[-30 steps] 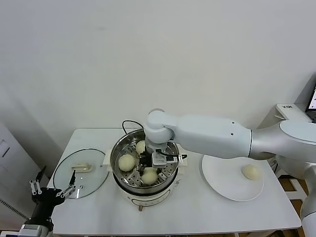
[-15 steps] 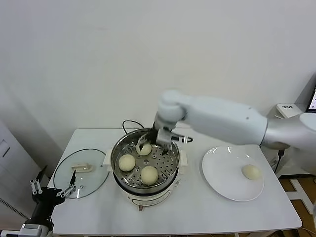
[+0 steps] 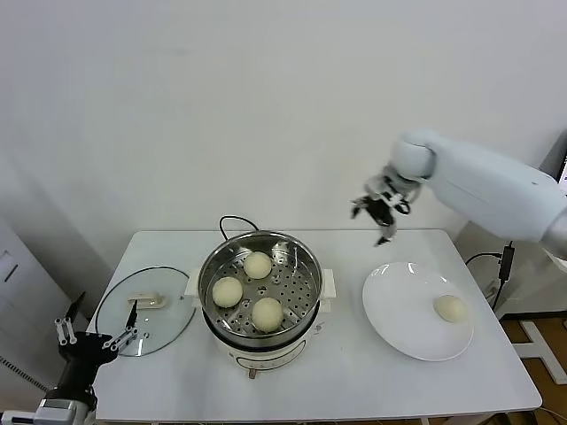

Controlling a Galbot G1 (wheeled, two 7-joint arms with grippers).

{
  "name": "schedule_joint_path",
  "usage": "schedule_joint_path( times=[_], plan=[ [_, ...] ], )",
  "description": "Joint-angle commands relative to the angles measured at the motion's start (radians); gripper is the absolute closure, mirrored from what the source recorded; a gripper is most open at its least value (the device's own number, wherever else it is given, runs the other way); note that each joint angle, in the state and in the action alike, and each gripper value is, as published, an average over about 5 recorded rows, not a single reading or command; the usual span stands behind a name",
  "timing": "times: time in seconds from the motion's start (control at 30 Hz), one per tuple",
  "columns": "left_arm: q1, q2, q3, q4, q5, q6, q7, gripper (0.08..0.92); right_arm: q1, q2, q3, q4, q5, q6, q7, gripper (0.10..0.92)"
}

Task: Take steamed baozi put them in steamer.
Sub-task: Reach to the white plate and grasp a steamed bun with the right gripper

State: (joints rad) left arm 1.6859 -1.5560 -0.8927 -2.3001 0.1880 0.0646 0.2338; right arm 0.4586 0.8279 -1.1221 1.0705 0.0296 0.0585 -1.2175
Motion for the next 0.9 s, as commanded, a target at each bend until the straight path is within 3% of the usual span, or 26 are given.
schedule_joint_path(
  times=[0.03, 0.9],
  plan=[
    [0.008, 0.005, 0.003, 0.002, 0.006, -0.001, 0.000, 0.177, -0.331, -0.187, 0.188, -0.140, -0.149, -0.058, 0.005, 0.203],
    [0.023, 0.021, -0.004, 0.006, 0.010, 0.002, 0.002, 0.177, -0.448, -0.143, 0.280, -0.200, -0.200, -0.057, 0.070, 0.203]
  ],
)
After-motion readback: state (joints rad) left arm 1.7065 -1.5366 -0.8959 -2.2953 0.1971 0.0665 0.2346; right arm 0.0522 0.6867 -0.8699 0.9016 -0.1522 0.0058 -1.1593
